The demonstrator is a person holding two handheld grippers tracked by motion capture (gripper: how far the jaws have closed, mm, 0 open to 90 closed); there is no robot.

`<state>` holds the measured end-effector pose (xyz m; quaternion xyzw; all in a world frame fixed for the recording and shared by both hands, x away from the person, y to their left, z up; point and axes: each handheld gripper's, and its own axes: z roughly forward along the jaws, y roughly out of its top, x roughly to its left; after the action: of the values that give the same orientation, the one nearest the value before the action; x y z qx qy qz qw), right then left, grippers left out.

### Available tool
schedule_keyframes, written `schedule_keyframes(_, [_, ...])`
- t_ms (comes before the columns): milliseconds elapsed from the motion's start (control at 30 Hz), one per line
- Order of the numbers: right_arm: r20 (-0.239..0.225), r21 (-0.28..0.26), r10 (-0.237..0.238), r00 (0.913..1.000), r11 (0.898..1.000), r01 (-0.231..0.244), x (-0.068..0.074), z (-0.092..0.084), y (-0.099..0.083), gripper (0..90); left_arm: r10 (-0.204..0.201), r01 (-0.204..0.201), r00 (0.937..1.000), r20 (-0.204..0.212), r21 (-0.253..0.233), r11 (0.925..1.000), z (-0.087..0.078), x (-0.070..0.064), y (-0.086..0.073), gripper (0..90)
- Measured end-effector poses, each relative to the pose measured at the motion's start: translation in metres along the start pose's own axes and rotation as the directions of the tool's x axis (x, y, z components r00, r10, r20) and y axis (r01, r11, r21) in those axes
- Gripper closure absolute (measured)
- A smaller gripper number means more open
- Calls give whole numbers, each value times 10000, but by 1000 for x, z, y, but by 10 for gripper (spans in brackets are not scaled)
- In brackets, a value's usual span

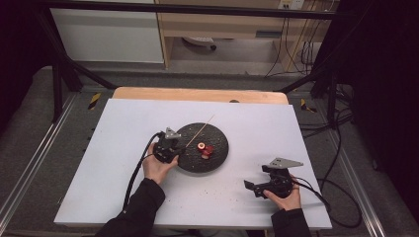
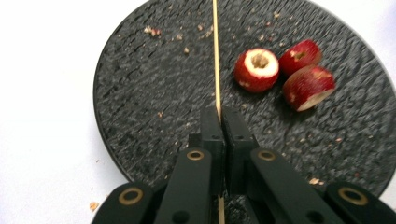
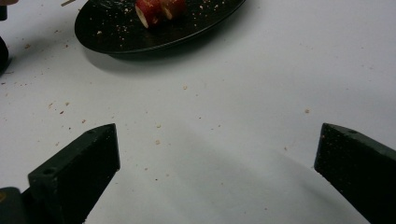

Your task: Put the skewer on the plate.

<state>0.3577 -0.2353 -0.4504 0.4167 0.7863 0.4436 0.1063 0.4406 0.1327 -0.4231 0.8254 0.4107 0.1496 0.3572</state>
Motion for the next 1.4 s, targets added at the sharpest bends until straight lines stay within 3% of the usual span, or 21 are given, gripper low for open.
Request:
schedule_keyframes(433, [33,46,22,10000,10000,-22,0,1,0,10,301,-283,9991,-284,626,9976,8,-7,-4,881])
schedule_keyframes(733, [1,20,-44,10000,10000,44,0,1,0,6,434,-418,9988,-237,616,9972,6,-8,-5,866])
schedule_keyframes(1067, [34,20,-46,10000,10000,46,0,0,0,6,512,-513,9986,140,26,9987,-21,-4,-7,676])
schedule_keyframes(1167, [19,17,-5,10000,10000,5,0,-1,0,6,489,-484,9984,294,-148,9987,-31,-1,-8,580])
schedule_keyframes(1400, [35,-16,-2,10000,10000,2,0,-2,1,6,881,-880,9932,759,-47,9961,-49,7,-21,342])
